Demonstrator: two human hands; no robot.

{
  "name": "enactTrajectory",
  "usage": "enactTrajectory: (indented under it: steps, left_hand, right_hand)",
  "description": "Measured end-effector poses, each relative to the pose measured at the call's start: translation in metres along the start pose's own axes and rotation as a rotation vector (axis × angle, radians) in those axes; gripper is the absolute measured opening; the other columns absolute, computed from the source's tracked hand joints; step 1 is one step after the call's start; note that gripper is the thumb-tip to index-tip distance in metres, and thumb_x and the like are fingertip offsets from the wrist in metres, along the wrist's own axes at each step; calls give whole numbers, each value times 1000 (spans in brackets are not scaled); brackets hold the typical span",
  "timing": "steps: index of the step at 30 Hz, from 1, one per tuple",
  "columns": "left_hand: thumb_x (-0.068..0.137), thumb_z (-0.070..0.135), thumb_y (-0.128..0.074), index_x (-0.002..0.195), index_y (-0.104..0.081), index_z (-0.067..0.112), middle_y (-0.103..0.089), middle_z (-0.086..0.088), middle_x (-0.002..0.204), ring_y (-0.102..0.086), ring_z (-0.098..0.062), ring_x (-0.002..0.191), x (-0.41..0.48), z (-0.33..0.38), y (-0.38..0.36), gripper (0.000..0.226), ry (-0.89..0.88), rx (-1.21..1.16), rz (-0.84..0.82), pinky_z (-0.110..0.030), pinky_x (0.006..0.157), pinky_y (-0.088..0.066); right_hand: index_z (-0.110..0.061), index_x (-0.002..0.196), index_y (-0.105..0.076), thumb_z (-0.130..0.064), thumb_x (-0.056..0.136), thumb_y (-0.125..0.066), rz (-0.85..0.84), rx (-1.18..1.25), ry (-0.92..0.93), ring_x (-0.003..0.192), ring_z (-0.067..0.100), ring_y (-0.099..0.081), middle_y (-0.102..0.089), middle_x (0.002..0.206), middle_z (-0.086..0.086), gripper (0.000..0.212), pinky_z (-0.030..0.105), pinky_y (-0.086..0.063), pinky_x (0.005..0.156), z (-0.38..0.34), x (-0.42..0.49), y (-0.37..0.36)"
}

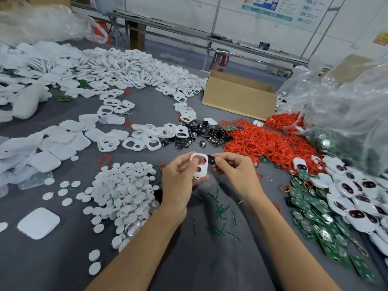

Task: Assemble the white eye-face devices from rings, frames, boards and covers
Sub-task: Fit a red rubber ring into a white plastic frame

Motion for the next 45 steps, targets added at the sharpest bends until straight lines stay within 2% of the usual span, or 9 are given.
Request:
enactTrajectory:
  steps: [4,10,16,24,28,32,38,42,45]
  left_hand:
    - [93,1,-60,109,-67,4,-76,-3,82,-71,-10,72,-2,-1,-6,18,23,6,-101,-28,61,-60]
    - [90,0,-62,106,-70,7,-76,-5,82,-73,-18,70,-4,0,-11,19,21,9,-139,-26,59,-59]
    - [89,-3,-62,99,-70,8,-76,-6,79,-72,-17,66,-4,3,-11,17,-8,-21,-119,-23,57,-57]
    - [89,0,-64,107,-71,6,-76,-10,91,-71,-20,80,0,-1,-5,20,-61,125,-45,-40,76,-60]
    - [88,1,-66,106,-73,12,-75,-6,92,-69,-13,80,0,-2,-4,22,-50,128,-77,-34,71,-59]
    - [87,2,-64,101,-72,8,-74,-8,87,-69,-15,75,0,-3,-6,17,72,-69,-142,-31,63,-59]
    - [87,4,-60,101,-71,12,-75,-4,89,-70,-14,77,1,-4,-7,19,138,-135,-210,-34,74,-59]
    - [74,13,-66,101,-71,12,-75,-2,89,-70,-12,78,3,-3,-7,27,159,-158,-242,-26,73,-58]
    - [69,15,-68,103,-71,10,-75,-5,90,-71,-14,79,1,-1,-9,34,153,-145,-275,-26,72,-59]
  right_hand:
    - [-1,99,-73,2,93,-55,-38,49,31,71,8,-62,-73,87,9,19,21,-52,72,1,-7,-1]
    - [1,101,-69,7,93,-50,-94,258,-16,62,8,-58,-69,78,9,21,19,-48,65,5,-10,-2]
    - [5,105,-67,1,91,-53,-141,489,-100,84,32,-59,-68,93,26,20,35,-50,78,11,-11,-8]
    - [4,99,-67,2,84,-66,-85,517,-107,69,21,-68,-73,82,16,16,28,-58,70,12,-12,-9]
    - [-3,97,-68,1,83,-67,-95,508,-99,70,18,-68,-73,83,13,15,24,-55,67,10,-13,-10]
    - [-2,101,-66,-1,82,-66,-108,586,-99,72,17,-67,-73,85,11,19,23,-55,68,8,-13,-12]
    - [1,94,-65,-7,74,-65,-183,670,-182,71,18,-69,-73,80,12,21,24,-56,70,8,-14,-12]
    - [-6,80,-69,-13,75,-63,-232,683,-208,70,14,-66,-71,76,7,11,23,-54,73,6,-14,-12]
    - [-5,82,-70,-17,77,-61,-237,621,-190,69,14,-62,-70,76,6,15,22,-49,71,5,-14,-8]
Point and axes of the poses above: each hand's wrist, its own x-axis towards the middle knuckle, its own y-axis out of the back of the hand, z = x × y, the point moved 5 cm from there along x, towards the middle knuckle
